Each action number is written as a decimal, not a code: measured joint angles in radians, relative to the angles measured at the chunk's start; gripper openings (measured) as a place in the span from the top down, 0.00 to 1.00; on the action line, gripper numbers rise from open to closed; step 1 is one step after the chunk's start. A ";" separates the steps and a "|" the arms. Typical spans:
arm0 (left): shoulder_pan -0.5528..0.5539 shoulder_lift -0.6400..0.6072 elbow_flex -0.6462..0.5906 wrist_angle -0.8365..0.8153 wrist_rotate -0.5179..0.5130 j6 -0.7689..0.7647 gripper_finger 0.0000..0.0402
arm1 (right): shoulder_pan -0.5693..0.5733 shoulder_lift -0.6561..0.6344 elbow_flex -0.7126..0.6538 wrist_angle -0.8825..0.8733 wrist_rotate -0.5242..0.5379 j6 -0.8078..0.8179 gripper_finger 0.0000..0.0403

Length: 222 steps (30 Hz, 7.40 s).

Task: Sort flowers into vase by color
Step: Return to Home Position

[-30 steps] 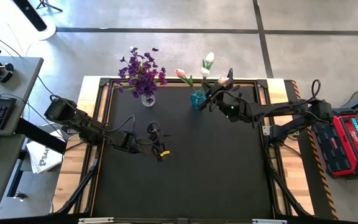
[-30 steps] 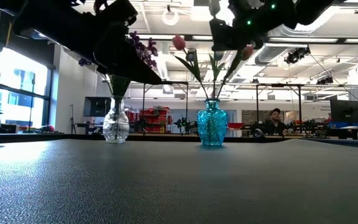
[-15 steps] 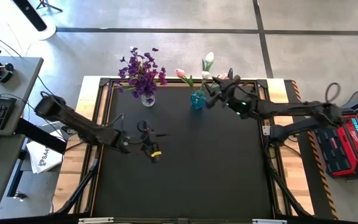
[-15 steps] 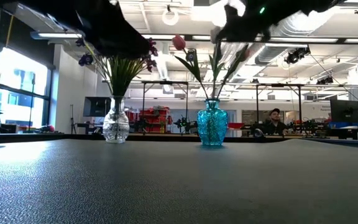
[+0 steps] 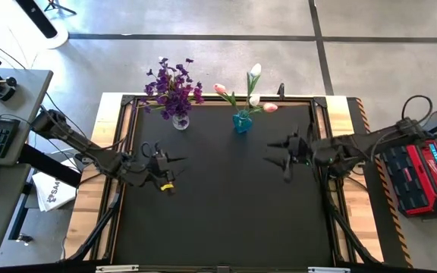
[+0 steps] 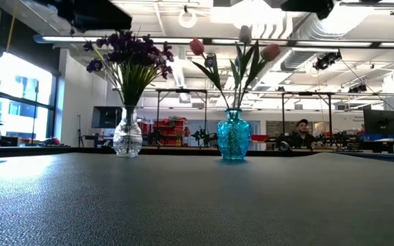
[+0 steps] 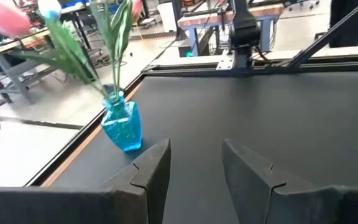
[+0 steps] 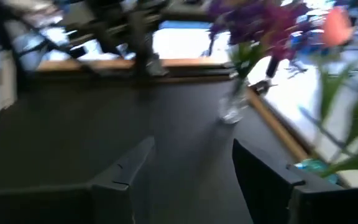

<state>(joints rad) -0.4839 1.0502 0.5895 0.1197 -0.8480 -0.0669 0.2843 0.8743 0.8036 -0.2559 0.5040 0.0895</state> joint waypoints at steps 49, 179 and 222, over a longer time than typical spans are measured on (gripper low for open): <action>-0.028 -0.083 -0.220 0.352 0.160 -0.170 0.67 | -0.274 -0.771 -0.788 0.477 -0.618 -0.106 0.97; 0.347 -1.035 -0.577 -0.033 0.699 0.024 1.00 | -0.446 -0.867 -0.787 0.286 -0.719 -0.011 1.00; 0.347 -1.035 -0.577 -0.033 0.699 0.026 1.00 | -0.446 -0.867 -0.788 0.286 -0.719 -0.011 1.00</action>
<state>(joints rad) -0.1368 0.0147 0.0128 0.0863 -0.1490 -0.0414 -0.1619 0.0071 0.0159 0.0296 -0.2152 0.0787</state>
